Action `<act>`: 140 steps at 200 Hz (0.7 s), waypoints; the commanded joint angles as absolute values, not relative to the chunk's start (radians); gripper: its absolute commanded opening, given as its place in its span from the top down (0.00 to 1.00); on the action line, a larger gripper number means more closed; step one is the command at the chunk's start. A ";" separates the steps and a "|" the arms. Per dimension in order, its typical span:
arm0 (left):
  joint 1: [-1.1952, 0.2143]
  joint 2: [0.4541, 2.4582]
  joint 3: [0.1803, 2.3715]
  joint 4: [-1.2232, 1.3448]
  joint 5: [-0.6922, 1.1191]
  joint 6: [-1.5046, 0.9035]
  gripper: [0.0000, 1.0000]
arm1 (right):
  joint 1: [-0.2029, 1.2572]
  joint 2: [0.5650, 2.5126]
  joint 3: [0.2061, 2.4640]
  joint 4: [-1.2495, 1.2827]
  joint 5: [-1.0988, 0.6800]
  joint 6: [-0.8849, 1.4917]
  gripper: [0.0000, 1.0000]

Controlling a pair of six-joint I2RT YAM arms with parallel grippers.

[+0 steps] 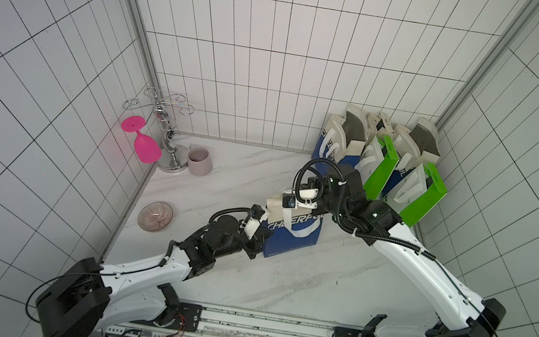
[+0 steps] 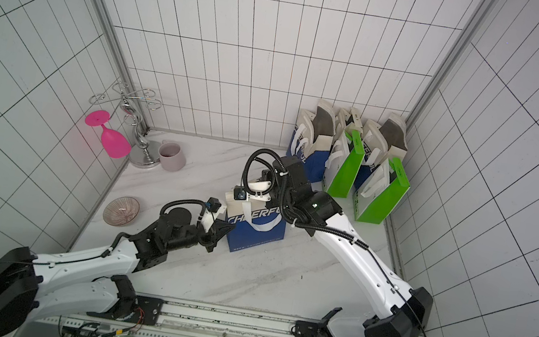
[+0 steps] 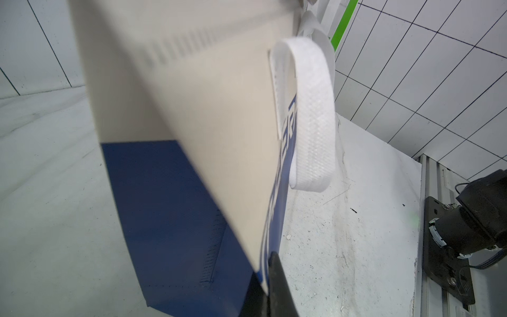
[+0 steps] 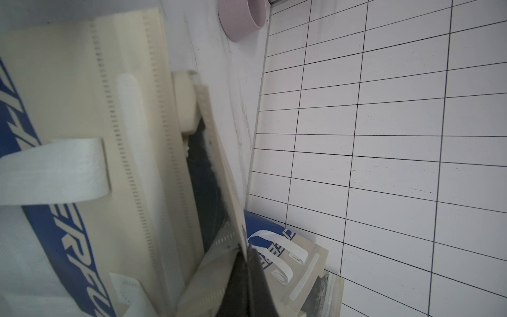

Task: Open the takeout bag
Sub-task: Open the takeout bag at the center of the board.

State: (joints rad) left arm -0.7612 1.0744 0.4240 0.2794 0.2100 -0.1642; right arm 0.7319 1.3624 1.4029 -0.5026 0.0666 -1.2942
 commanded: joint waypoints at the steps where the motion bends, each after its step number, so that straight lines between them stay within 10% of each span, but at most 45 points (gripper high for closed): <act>1: -0.750 1.066 0.414 0.188 0.210 -0.165 0.88 | 0.713 1.332 1.555 -0.453 0.007 -1.202 1.00; 16: -0.750 1.038 0.452 0.159 0.214 -0.165 0.51 | 0.713 1.306 1.514 -0.473 -0.022 -1.096 1.00; 37: -0.750 0.965 0.520 0.091 0.179 -0.171 0.32 | 0.713 1.274 1.459 -0.503 -0.041 -0.988 1.00; 79: -0.751 0.855 0.630 0.080 0.162 -0.160 0.11 | 0.722 1.282 1.455 -0.587 -0.038 -0.855 1.00; 140: -0.753 1.050 0.813 0.090 0.226 -0.050 0.08 | 0.727 1.286 1.494 -0.646 -0.050 -0.769 1.00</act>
State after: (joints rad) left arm -0.7517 0.9958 0.7834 0.0956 0.1795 -0.1127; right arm 0.7208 1.3006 1.4025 -0.6456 -0.0189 -0.8337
